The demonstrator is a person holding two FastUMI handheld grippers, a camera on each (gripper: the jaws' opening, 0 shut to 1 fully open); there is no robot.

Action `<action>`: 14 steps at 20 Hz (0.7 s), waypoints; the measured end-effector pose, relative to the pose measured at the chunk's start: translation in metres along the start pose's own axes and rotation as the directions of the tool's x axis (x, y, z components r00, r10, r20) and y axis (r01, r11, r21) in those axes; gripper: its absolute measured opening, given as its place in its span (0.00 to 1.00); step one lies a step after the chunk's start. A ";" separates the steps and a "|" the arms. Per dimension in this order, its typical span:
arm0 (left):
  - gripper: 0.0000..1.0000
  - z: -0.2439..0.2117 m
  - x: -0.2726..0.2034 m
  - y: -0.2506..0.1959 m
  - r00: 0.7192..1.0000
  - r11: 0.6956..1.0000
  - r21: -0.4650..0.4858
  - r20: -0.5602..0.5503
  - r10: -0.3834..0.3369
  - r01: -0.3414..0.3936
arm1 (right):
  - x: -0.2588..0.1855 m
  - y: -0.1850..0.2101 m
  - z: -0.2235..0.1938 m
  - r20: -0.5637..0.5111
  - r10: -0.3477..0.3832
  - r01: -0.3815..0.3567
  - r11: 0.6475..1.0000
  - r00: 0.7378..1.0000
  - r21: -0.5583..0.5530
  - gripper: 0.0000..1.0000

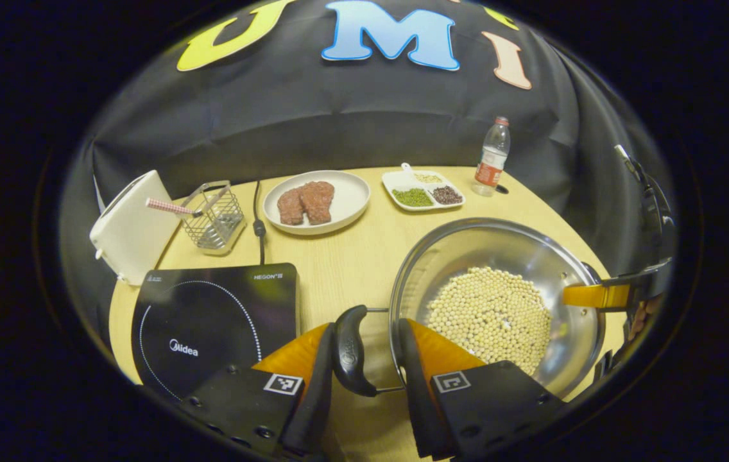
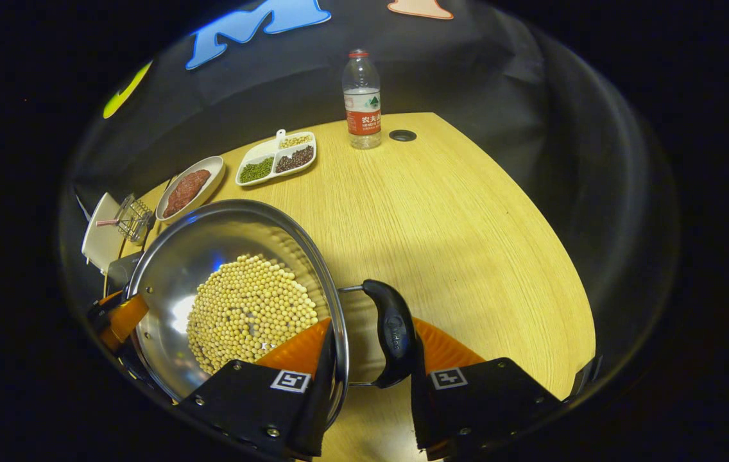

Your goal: First push the handle of the pot to place it horizontally, then grasp the pot with both hands and set it on the induction cooktop.

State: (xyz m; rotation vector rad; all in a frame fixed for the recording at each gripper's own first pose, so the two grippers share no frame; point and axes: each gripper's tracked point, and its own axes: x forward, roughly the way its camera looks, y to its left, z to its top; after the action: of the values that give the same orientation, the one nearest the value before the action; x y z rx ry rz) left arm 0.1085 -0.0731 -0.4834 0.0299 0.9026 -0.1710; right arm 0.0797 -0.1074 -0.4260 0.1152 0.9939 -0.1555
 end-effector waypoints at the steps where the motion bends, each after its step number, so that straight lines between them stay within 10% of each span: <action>1: 0.56 0.003 -0.004 0.001 1.000 1.000 -0.001 0.005 -0.001 0.002 | -0.005 0.001 0.002 0.002 -0.002 0.002 1.000 1.000 -0.001 0.53; 14: 0.59 0.014 -0.057 0.034 0.999 0.999 -0.027 0.023 -0.031 0.032 | -0.058 0.035 -0.001 -0.002 -0.032 0.032 0.999 0.999 -0.025 0.53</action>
State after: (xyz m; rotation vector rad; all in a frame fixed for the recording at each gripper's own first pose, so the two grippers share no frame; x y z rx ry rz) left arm 0.0902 -0.0337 -0.4318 -0.0114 0.8833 -0.1878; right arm 0.0541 -0.0683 -0.3767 0.0766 1.0002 -0.1719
